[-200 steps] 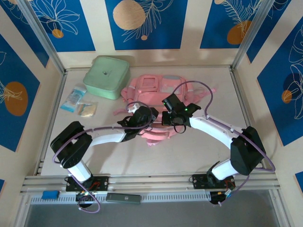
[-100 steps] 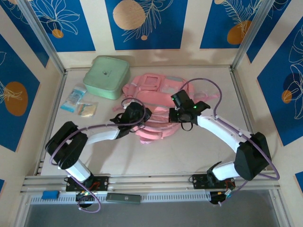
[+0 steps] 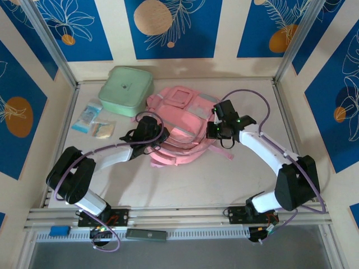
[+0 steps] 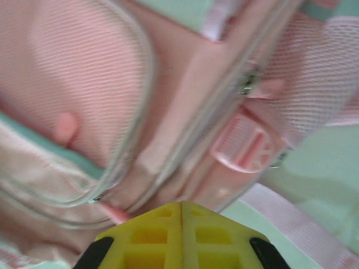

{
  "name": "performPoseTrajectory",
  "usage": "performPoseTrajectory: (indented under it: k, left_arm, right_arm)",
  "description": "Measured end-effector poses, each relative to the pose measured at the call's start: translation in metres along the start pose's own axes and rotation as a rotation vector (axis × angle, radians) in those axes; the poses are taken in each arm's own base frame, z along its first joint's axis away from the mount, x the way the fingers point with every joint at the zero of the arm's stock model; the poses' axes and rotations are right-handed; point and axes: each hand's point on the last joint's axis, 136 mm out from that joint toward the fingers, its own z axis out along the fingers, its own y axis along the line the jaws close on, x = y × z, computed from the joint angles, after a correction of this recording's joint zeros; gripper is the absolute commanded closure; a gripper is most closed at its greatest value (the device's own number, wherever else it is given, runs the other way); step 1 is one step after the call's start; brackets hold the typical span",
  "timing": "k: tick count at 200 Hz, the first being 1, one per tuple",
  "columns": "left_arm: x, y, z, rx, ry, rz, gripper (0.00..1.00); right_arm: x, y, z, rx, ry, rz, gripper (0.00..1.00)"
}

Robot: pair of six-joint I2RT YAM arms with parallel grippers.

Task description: Pack the student bag

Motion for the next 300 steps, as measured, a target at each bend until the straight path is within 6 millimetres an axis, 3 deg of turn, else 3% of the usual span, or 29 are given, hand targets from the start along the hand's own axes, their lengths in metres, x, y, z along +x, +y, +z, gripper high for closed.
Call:
performPoseTrajectory:
  k: [75,135,159,227,263,300]
  left_arm:
    - [-0.009,-0.015,-0.006,0.065,-0.009,-0.150,1.00]
    - [-0.015,-0.022,-0.014,0.091,-0.017,-0.183,1.00]
    - [-0.015,-0.022,-0.014,0.092,-0.015,-0.183,1.00]
    - [-0.019,-0.024,-0.016,0.092,-0.024,-0.182,1.00]
    - [-0.019,-0.024,-0.017,0.090,-0.023,-0.183,1.00]
    - [-0.019,-0.023,-0.017,0.086,-0.023,-0.184,1.00]
  right_arm:
    - [0.011,0.043,0.019,-0.222,0.027,-0.131,0.51]
    - [0.023,0.048,0.036,-0.304,-0.003,-0.185,0.46]
    - [0.032,0.046,0.045,-0.320,-0.016,-0.218,0.47]
    - [0.045,0.065,0.051,-0.353,-0.076,-0.355,0.59]
    - [0.044,0.061,0.056,-0.279,-0.092,-0.388,0.77]
    - [0.043,0.060,0.063,-0.198,-0.072,-0.401,0.89]
